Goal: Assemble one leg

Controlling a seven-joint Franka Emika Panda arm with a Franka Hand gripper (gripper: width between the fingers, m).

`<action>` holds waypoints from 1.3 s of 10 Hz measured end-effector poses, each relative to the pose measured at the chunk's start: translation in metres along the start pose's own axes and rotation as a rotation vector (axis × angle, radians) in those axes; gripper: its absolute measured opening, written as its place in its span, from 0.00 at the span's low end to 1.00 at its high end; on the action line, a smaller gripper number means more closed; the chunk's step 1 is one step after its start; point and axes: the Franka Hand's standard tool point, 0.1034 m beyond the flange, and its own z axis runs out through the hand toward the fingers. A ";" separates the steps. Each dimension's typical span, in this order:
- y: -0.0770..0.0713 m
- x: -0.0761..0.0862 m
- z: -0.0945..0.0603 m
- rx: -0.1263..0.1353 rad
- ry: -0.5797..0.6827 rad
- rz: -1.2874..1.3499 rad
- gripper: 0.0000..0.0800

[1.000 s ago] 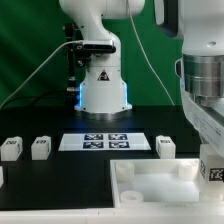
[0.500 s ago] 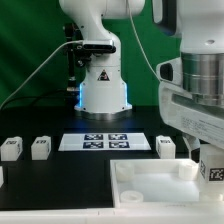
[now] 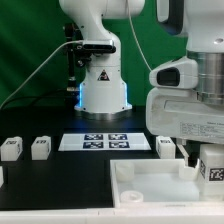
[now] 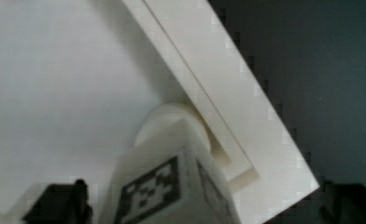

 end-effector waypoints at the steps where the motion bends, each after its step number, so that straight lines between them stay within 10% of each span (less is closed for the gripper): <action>1: 0.001 0.003 -0.001 0.003 0.009 -0.156 0.81; 4: 0.000 0.006 -0.001 0.011 0.030 -0.320 0.81; 8: 0.004 0.008 -0.001 0.012 0.029 -0.124 0.37; 13: 0.011 0.012 0.002 0.044 0.064 0.475 0.37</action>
Offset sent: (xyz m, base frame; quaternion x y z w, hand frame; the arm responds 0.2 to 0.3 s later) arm 0.0000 0.0000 0.0000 0.0000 0.0000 0.0899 0.9960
